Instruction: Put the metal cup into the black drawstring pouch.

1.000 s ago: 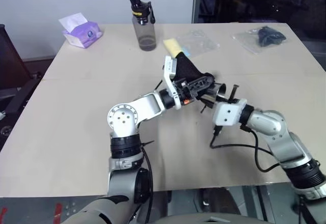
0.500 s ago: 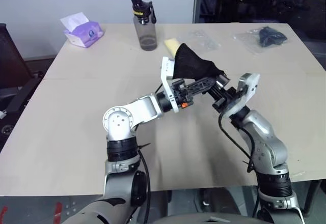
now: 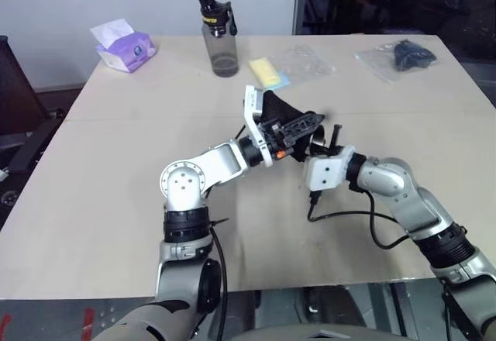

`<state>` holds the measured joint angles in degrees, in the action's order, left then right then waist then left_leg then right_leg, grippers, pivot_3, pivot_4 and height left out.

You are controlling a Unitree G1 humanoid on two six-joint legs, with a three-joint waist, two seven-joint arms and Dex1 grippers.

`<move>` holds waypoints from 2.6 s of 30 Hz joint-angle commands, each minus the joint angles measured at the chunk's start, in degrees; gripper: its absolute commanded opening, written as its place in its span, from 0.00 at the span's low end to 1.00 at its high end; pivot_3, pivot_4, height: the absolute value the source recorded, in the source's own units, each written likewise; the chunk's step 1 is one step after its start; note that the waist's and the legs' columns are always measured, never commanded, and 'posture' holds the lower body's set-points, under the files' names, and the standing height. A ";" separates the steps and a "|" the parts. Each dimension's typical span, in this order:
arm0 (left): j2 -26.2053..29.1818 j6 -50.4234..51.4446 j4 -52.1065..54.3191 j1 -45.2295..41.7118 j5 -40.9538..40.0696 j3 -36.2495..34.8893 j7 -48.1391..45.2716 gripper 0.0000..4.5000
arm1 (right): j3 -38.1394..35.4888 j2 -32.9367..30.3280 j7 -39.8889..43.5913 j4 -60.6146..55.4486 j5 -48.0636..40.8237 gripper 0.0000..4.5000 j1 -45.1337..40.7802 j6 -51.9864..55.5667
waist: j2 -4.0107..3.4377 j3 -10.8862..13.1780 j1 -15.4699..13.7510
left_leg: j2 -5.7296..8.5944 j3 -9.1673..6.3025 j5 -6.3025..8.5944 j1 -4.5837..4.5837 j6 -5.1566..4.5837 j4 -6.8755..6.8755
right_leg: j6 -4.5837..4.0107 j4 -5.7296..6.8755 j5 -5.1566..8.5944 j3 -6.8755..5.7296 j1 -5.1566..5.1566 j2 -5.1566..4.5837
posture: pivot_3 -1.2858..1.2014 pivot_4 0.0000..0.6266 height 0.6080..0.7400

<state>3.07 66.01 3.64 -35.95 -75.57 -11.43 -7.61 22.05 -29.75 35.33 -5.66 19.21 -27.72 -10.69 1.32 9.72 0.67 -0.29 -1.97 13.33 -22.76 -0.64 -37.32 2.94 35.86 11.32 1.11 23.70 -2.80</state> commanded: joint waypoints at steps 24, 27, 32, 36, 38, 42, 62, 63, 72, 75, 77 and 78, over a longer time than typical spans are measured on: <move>-3.36 -2.41 1.53 0.12 -3.10 3.60 1.04 0.00 | 1.93 3.06 -2.36 -0.06 -0.51 0.01 -0.59 -0.73 | 0.06 0.10 0.06 | 0.04 0.00 0.00 0.01 0.00 0.04 | -0.03 -0.01 0.02 -0.02 0.01 -0.04 | 0.52 0.24 1.00; -3.61 -2.60 1.46 0.11 -3.07 3.69 1.15 0.00 | 2.15 2.58 -2.87 1.17 1.28 0.01 -0.93 -3.41 | 0.08 0.11 0.05 | 0.04 -0.01 0.00 0.00 0.00 0.05 | -0.02 -0.01 0.02 -0.02 0.01 -0.04 | 0.52 0.24 1.00; -3.68 -2.43 1.88 1.36 -3.06 3.85 1.70 0.00 | -2.04 6.15 -2.16 -0.27 -5.14 0.15 0.80 2.03 | 0.08 0.11 0.08 | 0.03 -0.02 0.00 0.00 0.00 0.05 | -0.01 -0.01 0.00 -0.01 0.01 -0.04 | 0.52 0.24 1.00; -3.84 -2.71 0.19 2.40 -4.68 2.25 3.14 0.00 | -6.10 9.96 -1.51 -1.93 -12.70 0.53 2.34 7.19 | 0.09 0.12 0.02 | 0.03 -0.03 0.00 0.00 0.00 0.05 | -0.01 -0.01 0.00 -0.01 0.00 -0.05 | 0.52 0.24 1.00; -4.06 -3.35 -1.29 2.98 -5.83 0.82 3.93 0.00 | -7.85 10.50 -0.94 -2.92 -15.88 0.77 3.49 6.98 | 0.09 0.12 -0.13 | 0.04 -0.03 0.00 -0.01 0.00 0.03 | -0.02 -0.01 0.00 -0.01 0.00 -0.06 | 0.52 0.24 1.00; -3.38 -3.47 -1.74 3.13 -7.12 -0.07 4.46 0.00 | -10.18 9.19 1.47 -6.81 -21.12 0.99 7.89 8.24 | 0.09 0.12 -0.12 | 0.06 -0.04 0.01 -0.03 -0.01 0.03 | -0.04 -0.02 0.02 -0.03 0.00 -0.08 | 0.52 0.24 1.00; -2.53 -3.17 -5.80 4.55 -12.83 -0.50 3.57 0.00 | -6.94 2.30 6.71 -13.69 -20.20 0.99 10.40 11.69 | 0.09 0.12 0.03 | 0.03 -0.02 0.01 0.03 -0.02 0.03 | -0.07 0.00 0.05 -0.02 0.00 -0.04 | 0.52 0.24 1.00; -2.52 -3.26 -5.64 4.57 -13.07 -0.46 3.55 0.00 | -6.17 1.95 7.21 -13.27 -19.63 0.99 10.39 12.66 | 0.09 0.12 -0.02 | 0.03 -0.05 0.01 0.02 -0.01 0.03 | -0.07 0.00 0.05 -0.05 0.00 -0.03 | 0.52 0.24 1.00; -2.35 -3.65 -4.22 5.46 -15.69 -0.43 4.12 0.00 | -5.46 2.38 6.58 -12.36 -17.56 0.99 8.69 15.29 | 0.09 0.12 0.03 | 0.07 -0.03 0.01 -0.02 -0.01 0.02 | -0.07 -0.04 0.05 -0.02 0.00 -0.08 | 0.52 0.24 1.00; -2.50 -4.23 -4.26 6.00 -16.33 -0.50 4.58 0.00 | -6.56 2.05 6.22 -13.80 -17.74 0.99 8.92 15.39 | 0.09 0.12 -0.04 | 0.06 -0.04 0.01 -0.01 -0.01 0.02 | -0.07 -0.03 0.05 -0.03 0.00 -0.07 | 0.52 0.24 1.00; -2.48 -4.87 -4.59 6.17 -17.07 -0.81 4.75 0.00 | -8.14 1.41 6.15 -15.21 -18.78 0.99 9.58 15.59 | 0.09 0.12 -0.09 | 0.06 -0.04 0.01 -0.02 -0.01 0.02 | -0.07 -0.03 0.05 -0.03 0.00 -0.08 | 0.52 0.24 1.00; -2.57 -5.22 -4.70 6.22 -17.47 -0.96 4.89 0.00 | -9.04 1.17 6.23 -15.97 -19.65 0.99 10.10 15.80 | 0.09 0.12 -0.12 | 0.07 -0.04 0.01 -0.03 -0.01 0.02 | -0.07 -0.04 0.05 -0.03 0.00 -0.08 | 0.52 0.24 1.00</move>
<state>0.88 61.55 -2.91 -30.00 -90.81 -11.85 -2.61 15.99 -28.09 42.05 -18.14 1.22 -17.74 5.13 1.41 9.84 0.55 -0.22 -2.00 13.33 -22.79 -0.66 -37.30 2.87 35.82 11.37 1.08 23.70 -2.89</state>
